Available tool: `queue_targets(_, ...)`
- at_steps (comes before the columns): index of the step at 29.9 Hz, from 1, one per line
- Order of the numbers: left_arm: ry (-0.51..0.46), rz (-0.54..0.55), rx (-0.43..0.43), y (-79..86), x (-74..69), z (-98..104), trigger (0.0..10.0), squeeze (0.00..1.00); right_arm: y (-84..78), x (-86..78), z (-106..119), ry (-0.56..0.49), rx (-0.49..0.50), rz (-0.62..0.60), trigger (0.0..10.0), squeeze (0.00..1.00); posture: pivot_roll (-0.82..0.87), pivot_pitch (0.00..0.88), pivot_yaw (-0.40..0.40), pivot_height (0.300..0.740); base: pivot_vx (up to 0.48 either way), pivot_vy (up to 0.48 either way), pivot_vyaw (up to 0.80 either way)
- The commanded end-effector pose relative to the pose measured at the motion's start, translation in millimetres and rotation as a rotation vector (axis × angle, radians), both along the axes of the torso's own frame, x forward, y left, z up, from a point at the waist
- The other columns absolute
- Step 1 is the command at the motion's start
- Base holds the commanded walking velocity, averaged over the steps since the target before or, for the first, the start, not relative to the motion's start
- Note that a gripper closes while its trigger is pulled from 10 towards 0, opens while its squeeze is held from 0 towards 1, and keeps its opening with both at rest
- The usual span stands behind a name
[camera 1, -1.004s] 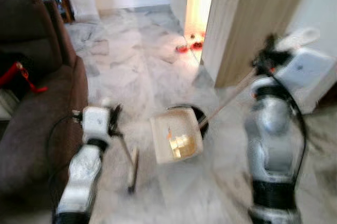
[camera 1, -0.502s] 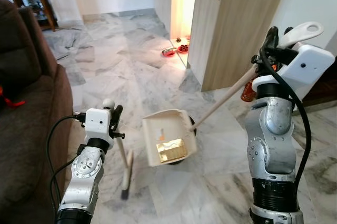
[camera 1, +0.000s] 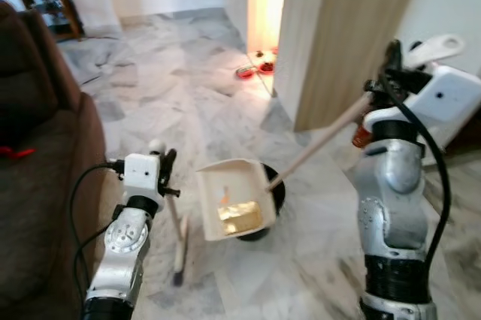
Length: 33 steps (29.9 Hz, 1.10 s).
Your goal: Sweep floor
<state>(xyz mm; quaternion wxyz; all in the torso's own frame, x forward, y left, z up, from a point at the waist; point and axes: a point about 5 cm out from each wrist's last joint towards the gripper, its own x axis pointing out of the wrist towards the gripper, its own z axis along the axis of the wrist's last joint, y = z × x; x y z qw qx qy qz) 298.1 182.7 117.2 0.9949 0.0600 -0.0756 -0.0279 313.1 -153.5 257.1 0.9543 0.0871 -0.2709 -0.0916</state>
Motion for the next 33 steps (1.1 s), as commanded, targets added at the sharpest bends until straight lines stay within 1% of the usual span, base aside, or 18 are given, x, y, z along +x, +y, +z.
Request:
queue_targets(1, -0.069, -0.010, 0.023, -2.5, 4.0, 15.3, 10.0, 0.00, -0.5, -5.6, 16.0, -0.086, 0.025, 0.007, 10.0, 0.00, -0.06, 0.000, 0.003, 0.740, 0.296, 0.000, 0.00)
queue_targets(33, -0.073, -0.007, 0.020, -3.0, 4.3, 15.5, 10.0, 0.00, -0.8, -5.8, 17.8, -0.102, 0.027, 0.015, 10.0, 0.00, -0.06, 0.000, 0.001, 0.740, 0.304, 0.000, 0.00)
